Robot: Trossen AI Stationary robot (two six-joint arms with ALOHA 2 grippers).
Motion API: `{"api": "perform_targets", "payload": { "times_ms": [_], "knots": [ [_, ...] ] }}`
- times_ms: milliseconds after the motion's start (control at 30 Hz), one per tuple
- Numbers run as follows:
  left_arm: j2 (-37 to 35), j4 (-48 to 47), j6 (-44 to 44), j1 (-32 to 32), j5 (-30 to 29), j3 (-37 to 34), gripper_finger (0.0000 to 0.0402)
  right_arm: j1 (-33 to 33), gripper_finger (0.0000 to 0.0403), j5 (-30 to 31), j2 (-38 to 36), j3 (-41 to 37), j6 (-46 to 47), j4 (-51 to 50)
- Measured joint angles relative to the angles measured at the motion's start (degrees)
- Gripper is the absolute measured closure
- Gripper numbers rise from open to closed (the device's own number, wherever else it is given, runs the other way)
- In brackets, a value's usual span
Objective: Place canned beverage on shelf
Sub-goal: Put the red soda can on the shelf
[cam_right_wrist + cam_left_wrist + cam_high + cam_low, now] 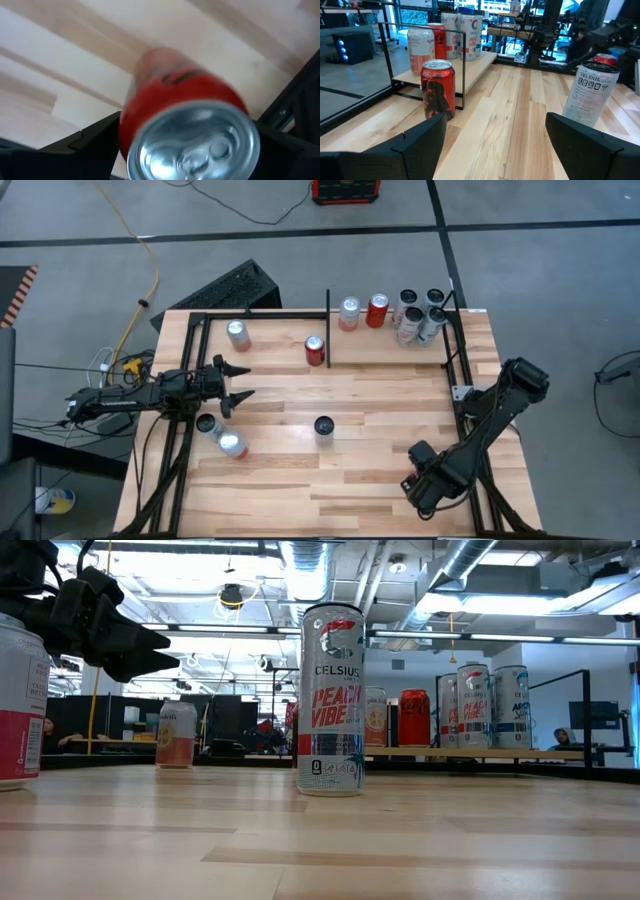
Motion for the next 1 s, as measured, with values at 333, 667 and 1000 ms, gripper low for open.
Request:
{"api": "perform_targets", "payload": {
  "times_ms": [333, 667, 1000],
  "knots": [
    [0.0, 0.0, 0.0, 0.0, 0.0, 0.0, 0.0074, -1.0, 0.0034, 1.1, -0.2, 0.0, -0.2, -0.6],
    [0.0, 0.0, 0.0, 0.0, 0.0, 0.0, 0.0074, -2.2, 0.0066, -0.2, -0.5, 0.0, -5.6, -0.4],
    [0.0, 0.0, 0.0, 0.0, 0.0, 0.0, 0.0074, -15.7, 0.0066, 2.5, -4.9, 0.0, -29.1, -1.6]
  ]
}}
